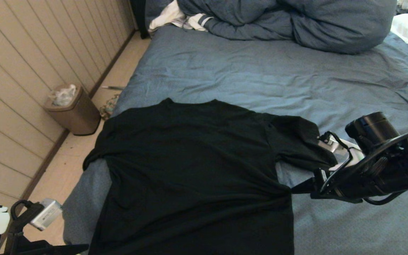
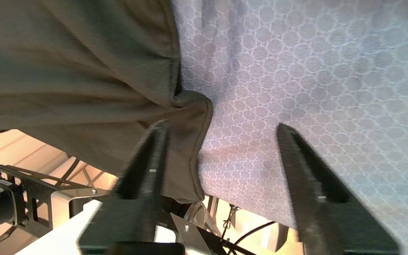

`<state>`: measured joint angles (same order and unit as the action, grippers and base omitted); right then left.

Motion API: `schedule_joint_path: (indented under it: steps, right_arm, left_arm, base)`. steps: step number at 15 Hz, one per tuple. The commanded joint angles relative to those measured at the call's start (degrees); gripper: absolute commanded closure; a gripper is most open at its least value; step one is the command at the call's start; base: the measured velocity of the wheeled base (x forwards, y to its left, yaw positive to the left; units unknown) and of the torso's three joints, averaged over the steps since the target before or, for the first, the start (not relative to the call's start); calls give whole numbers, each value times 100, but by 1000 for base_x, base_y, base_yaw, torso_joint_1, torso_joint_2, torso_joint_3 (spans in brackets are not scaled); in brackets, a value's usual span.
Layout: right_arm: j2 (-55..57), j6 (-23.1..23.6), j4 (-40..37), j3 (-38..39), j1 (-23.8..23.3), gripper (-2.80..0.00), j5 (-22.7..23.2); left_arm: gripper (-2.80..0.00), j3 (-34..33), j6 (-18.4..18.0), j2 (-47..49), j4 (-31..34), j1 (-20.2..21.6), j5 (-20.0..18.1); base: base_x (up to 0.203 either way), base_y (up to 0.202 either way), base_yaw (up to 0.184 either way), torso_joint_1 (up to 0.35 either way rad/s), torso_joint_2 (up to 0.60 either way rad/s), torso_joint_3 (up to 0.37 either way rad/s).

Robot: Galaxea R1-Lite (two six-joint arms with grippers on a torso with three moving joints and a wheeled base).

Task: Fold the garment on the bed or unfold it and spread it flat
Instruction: Unford the black T-shirt

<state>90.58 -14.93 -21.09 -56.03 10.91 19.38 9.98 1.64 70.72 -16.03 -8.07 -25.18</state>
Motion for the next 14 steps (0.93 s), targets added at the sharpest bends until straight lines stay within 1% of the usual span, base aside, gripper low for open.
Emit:
schedule_joint_path:
  steps: [1,4,5,7,9,11,13,14]
  right_arm:
    - [-266,-17,-3,-76,-32,-280,29]
    - [-513,-55,-19,-561,-59,-280,6]
    - [-538,-59,-36,-817,-68,0,-10]
    - [-484,-54,-221,-1555,-26,0,-64]
    - [-139,-52,-463,-2390,42,0,-88]
    - [343,-49,-572,-3110,109,0,-143]
    - [840,-44,-627,-3716,221,0,-344]
    - [1111,-40,-634,-3973,295,0,-535]
  left_arm:
    - [-280,253,23,-370,-11,13,23]
    - [-280,1211,115,-552,125,356,75]
    - [0,1602,182,-527,229,435,78]
    - [0,2535,327,-315,599,493,78]
    - [0,3388,415,310,838,514,65]
    - [0,4122,467,853,947,522,50]
    - [0,4722,488,1353,1012,525,48]
    - [0,5012,492,1620,1025,522,57]
  base:
    - [0,0,0,0,0,0]
    - [0,0,0,0,0,0]
    - [0,0,0,0,0,0]
    - [0,0,0,0,0,0]
    - [0,0,0,0,0,0]
    - [0,0,0,0,0,0]
    - [0,0,0,0,0,0]
    - [0,0,0,0,0,0]
